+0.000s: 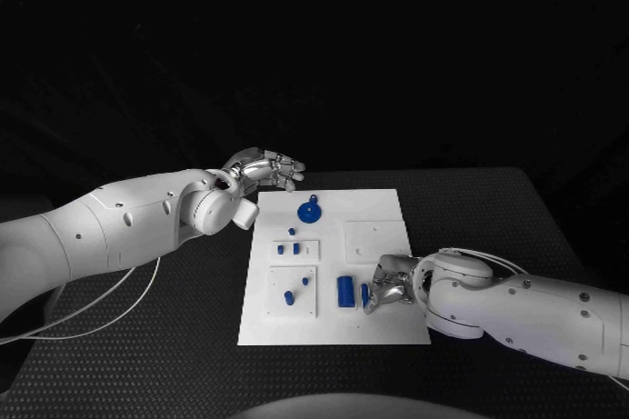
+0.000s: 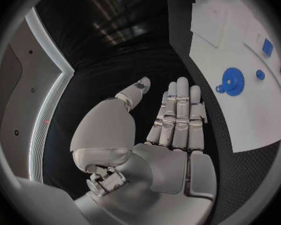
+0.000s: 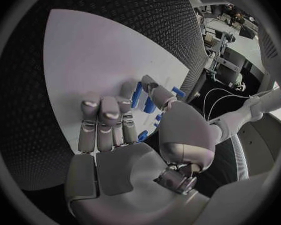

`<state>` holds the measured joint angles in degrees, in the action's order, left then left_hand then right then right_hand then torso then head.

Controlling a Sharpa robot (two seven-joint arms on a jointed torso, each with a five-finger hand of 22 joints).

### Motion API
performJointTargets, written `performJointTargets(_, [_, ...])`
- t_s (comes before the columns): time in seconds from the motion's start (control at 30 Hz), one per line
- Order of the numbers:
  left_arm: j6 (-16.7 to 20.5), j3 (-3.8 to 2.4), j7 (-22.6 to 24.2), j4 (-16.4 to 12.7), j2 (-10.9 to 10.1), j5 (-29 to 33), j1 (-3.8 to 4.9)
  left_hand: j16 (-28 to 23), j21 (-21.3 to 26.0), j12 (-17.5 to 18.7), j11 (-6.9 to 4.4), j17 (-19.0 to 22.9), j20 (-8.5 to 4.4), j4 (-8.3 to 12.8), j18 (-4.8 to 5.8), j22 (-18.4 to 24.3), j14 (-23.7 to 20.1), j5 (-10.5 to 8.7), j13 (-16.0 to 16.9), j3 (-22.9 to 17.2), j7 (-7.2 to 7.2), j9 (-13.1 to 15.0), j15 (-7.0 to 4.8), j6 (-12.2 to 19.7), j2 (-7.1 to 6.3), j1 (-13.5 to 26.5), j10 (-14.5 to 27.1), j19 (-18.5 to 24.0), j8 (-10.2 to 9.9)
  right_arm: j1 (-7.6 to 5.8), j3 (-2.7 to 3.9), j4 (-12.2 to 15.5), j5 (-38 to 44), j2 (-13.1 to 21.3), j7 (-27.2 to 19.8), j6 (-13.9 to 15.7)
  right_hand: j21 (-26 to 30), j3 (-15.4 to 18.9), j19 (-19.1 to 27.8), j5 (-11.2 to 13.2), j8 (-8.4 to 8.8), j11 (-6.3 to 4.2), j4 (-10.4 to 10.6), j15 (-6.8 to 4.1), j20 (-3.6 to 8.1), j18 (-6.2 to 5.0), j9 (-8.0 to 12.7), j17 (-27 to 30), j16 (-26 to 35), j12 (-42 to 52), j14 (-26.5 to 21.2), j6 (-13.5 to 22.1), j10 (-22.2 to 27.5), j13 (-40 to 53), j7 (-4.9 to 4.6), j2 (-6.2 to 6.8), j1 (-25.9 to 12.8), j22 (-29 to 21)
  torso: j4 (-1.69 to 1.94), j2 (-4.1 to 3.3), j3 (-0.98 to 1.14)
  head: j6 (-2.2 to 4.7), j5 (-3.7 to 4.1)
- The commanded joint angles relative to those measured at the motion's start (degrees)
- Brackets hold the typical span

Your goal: Assemble the parts on the task board

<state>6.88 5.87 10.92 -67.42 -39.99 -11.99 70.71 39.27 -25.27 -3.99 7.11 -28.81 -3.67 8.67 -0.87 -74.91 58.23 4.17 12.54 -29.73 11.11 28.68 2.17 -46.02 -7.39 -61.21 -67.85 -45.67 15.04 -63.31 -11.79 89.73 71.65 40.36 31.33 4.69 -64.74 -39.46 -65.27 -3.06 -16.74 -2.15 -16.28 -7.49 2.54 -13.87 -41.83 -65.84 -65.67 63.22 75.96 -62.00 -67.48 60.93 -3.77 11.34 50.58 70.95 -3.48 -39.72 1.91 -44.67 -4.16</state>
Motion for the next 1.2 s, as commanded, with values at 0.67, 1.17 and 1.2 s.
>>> performJointTargets(0.67, [-0.8,-0.03,0.3,0.0,-0.1,-0.5,0.05,-0.4,0.3,-0.2,-0.04,-0.1,0.4,-0.4,-0.07,-1.3,0.0,-0.12,0.0,0.1,-0.03,0.0,0.27,0.4,0.0,0.4,0.4,0.0,0.3,-0.25,-0.1,2.1,-10.7,4.9,-5.2,1.1,0.9,3.3,1.2,0.3,1.9,0.85,1.3,0.23,-0.14,-1.13,6.6,0.3,0.5,-0.6,-1.3,2.5,1.9,0.2,-1.3,4.66,-2.0,-0.6,-0.04,0.03,0.04,0.28,-0.09])
performJointTargets(1.17, [1.5,-0.03,4.8,2.3,0.2,3.0,0.05,-0.5,0.3,-1.1,-0.96,-0.6,0.25,-0.1,-0.06,-1.3,0.4,0.17,0.5,0.0,-0.93,0.5,0.08,-1.7,0.78,-0.2,-1.7,-0.2,1.6,-3.92,4.73,-8.5,-30.5,4.0,-30.3,5.4,2.3,3.2,3.0,0.1,2.89,1.87,1.7,1.05,-0.43,-1.13,6.5,0.5,1.7,-1.0,-3.1,4.9,4.1,0.2,-2.21,1.74,-0.5,-1.1,-0.39,0.77,-0.15,4.24,0.83])
performJointTargets(1.2, [1.6,-0.03,5.2,2.6,0.2,3.3,0.05,-0.6,0.3,-1.2,-1.04,-0.6,0.25,0.0,-0.05,-1.3,0.4,0.2,0.6,0.0,-1.02,0.5,0.1,-1.8,0.9,-0.3,-1.8,-0.2,1.7,-4.24,4.95,-10.2,-32.7,3.5,-32.0,5.7,2.4,3.1,3.2,-0.1,2.9,1.85,1.6,1.11,-0.48,-1.13,6.5,0.6,1.8,-1.0,-3.3,5.0,4.2,0.2,-2.3,1.07,-0.3,-1.1,-0.47,0.93,-0.21,4.76,0.93])
